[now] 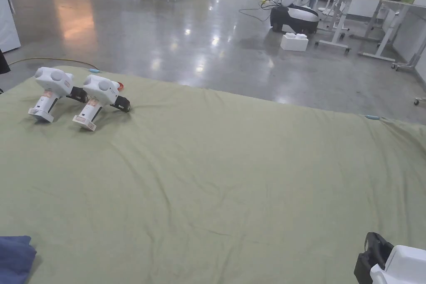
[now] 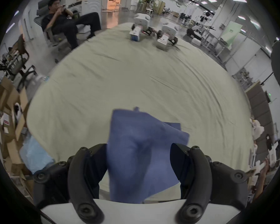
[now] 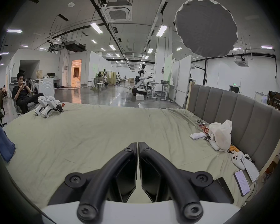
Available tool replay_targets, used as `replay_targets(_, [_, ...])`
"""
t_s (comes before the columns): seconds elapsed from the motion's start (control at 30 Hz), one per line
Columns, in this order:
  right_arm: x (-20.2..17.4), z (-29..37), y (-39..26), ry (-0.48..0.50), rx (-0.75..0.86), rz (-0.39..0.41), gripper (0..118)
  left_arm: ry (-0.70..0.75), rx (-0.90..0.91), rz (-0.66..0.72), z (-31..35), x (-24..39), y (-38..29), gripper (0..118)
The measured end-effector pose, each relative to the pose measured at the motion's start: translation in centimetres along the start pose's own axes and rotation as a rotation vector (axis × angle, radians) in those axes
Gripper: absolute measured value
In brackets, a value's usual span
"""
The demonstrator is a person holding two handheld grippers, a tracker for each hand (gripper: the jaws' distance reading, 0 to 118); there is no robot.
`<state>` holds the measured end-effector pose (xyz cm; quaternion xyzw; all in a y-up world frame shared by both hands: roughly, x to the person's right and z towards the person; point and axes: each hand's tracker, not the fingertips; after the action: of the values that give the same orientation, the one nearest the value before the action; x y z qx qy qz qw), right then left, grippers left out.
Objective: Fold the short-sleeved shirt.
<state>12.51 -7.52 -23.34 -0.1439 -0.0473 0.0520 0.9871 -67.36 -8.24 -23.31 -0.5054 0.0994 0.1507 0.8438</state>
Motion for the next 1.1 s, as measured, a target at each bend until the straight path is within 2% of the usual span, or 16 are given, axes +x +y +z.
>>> replay_targets(0.17, [-0.2, -0.1, -0.1, 0.023, -0.017, -0.005, 2, 0.253, 0.126, -0.082, 2.0, 0.8, -0.5, 81])
replay_targets(0.3, [-0.6, -0.2, -0.3, 0.038, -0.022, -0.007, 2, 0.36, 0.203, -0.163, 2.4, 3.1, -2.1, 81])
replay_targets(0.33, [-0.7, -0.2, -0.3, 0.042, -0.022, -0.007, 2, 0.349, 0.239, -0.175, 5.0, 6.3, -4.0, 81])
replay_targets(0.5, [-1.5, -0.2, -0.4, 0.054, -0.011, -0.007, 2, 0.208, 0.355, -0.139, 5.0, 12.5, -7.8, 81])
replay_targets(0.6, [-1.9, -0.1, -0.5, 0.066, -0.007, -0.007, 2, 0.133, 0.357, -0.213, 2.9, 16.6, -10.3, 81])
replay_targets(0.7, [-2.3, -0.1, -0.7, 0.073, -0.003, -0.008, 2, 0.105, 0.465, -0.275, 2.1, 22.1, -13.6, 81])
replay_targets(0.9, [-2.7, -0.1, -0.7, 0.076, 0.004, -0.022, 2, -0.057, 0.632, -0.258, -0.2, 29.7, -15.5, 81])
replay_targets(1.1, [-3.0, -0.1, -0.7, 0.061, 0.023, -0.033, 2, -0.094, 0.774, -0.291, 0.1, 37.5, -15.7, 77])
